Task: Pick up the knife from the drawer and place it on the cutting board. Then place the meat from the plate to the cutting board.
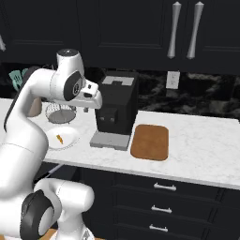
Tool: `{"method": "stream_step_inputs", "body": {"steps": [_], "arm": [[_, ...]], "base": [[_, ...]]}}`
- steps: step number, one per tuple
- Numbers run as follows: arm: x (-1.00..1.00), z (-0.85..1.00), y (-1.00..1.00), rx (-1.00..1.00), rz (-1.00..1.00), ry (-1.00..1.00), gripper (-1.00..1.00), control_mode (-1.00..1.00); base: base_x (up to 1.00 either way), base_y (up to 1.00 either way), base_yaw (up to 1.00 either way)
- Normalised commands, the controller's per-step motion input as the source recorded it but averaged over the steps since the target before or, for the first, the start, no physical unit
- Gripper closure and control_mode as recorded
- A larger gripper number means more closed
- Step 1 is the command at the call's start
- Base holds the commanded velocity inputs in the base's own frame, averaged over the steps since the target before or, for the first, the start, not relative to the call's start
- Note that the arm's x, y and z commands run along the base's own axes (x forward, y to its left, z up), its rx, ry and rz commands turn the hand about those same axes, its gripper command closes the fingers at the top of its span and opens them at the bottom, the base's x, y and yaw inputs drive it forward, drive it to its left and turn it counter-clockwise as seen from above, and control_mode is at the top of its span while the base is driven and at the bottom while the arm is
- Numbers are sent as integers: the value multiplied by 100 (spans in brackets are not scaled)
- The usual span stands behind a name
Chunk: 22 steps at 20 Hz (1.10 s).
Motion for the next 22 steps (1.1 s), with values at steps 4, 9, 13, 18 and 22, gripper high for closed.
{"method": "stream_step_inputs", "body": {"steps": [4,9,13,18,22], "arm": [[-24,-3,-2,0,0,0,-100,-100],[-73,-15,-4,0,0,0,-100,-100],[-58,-44,-2,-3,1,0,-100,-100],[-37,-62,0,-7,14,5,-100,-100],[-25,-52,0,-4,16,4,-100,100]], "base": [[0,0,0],[0,0,0],[0,0,0],[0,0,0],[-8,0,5]]}}
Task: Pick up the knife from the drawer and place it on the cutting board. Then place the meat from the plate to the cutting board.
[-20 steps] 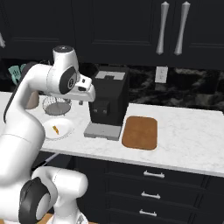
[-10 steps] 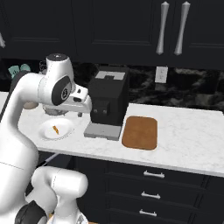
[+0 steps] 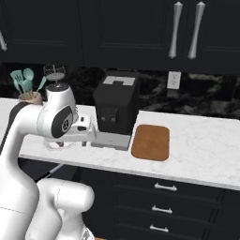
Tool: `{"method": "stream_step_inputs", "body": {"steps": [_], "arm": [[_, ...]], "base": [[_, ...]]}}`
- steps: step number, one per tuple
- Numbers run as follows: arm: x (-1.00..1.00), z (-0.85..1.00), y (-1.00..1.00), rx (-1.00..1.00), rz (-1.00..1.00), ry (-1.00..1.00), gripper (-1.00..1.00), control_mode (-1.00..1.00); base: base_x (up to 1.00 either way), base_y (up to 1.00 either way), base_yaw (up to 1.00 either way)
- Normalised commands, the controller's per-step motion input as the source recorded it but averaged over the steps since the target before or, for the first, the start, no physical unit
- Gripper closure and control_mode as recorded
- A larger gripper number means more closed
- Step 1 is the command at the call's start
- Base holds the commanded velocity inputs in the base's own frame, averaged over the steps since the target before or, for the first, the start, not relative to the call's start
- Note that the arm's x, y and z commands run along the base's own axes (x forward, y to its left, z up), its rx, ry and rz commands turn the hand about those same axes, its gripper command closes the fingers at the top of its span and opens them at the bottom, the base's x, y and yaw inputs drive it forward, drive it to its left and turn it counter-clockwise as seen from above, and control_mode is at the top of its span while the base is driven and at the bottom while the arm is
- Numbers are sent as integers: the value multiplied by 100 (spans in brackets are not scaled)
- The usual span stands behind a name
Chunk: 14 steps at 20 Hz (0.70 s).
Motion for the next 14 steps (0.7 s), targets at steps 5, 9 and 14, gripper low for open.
{"method": "stream_step_inputs", "body": {"steps": [5,9,14], "arm": [[0,0,0,0,0,0,-100,100],[0,0,0,0,0,0,-100,100],[0,0,0,0,0,0,-100,100]], "base": [[-17,0,23],[-8,-16,29],[-1,-85,17]]}}
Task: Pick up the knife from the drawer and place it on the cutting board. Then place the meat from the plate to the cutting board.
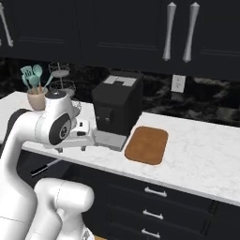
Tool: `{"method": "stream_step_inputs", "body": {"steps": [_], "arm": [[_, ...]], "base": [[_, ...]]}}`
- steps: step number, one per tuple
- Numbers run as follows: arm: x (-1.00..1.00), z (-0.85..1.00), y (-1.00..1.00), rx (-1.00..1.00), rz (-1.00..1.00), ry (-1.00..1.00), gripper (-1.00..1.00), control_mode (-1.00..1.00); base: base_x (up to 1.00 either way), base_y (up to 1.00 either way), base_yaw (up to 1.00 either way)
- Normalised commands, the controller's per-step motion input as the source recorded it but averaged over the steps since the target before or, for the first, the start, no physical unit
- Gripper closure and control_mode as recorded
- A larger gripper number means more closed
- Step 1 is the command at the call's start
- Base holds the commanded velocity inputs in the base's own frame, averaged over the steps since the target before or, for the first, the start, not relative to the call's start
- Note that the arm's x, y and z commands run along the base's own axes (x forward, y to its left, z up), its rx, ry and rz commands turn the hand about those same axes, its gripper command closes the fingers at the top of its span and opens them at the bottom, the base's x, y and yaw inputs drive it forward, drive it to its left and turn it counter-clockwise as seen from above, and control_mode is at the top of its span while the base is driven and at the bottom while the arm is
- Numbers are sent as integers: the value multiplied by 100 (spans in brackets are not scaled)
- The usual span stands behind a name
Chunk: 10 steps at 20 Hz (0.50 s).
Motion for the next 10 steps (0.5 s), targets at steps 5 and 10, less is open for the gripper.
{"method": "stream_step_inputs", "body": {"steps": [5,10], "arm": [[0,0,0,0,0,0,-100,100],[0,0,0,0,0,0,-100,100]], "base": [[-3,-67,15],[13,26,19]]}}
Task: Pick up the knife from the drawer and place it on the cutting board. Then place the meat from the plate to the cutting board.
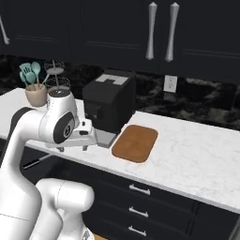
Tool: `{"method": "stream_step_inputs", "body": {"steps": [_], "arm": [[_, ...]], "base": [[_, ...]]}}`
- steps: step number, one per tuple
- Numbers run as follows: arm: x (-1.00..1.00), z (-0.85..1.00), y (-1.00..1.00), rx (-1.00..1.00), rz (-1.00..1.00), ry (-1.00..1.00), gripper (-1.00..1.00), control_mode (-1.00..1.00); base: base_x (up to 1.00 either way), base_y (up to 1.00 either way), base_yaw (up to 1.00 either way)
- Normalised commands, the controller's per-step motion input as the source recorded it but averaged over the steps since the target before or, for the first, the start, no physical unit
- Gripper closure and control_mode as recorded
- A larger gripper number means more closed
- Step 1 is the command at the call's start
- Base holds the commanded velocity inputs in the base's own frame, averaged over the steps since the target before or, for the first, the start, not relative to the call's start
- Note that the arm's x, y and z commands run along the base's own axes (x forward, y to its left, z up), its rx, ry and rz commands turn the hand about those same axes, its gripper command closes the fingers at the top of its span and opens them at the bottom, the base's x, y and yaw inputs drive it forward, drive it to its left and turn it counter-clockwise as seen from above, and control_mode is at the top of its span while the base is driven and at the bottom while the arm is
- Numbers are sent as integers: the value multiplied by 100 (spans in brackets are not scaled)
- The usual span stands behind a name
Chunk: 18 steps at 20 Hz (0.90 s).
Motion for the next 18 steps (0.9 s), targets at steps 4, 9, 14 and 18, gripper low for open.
{"method": "stream_step_inputs", "body": {"steps": [4,9,14,18], "arm": [[0,0,0,0,0,0,-100,100],[0,0,0,0,0,0,-100,100],[0,0,0,0,0,0,-100,100],[0,0,0,0,0,0,-100,100]], "base": [[23,54,16],[36,21,12],[5,-33,6],[38,-22,3]]}}
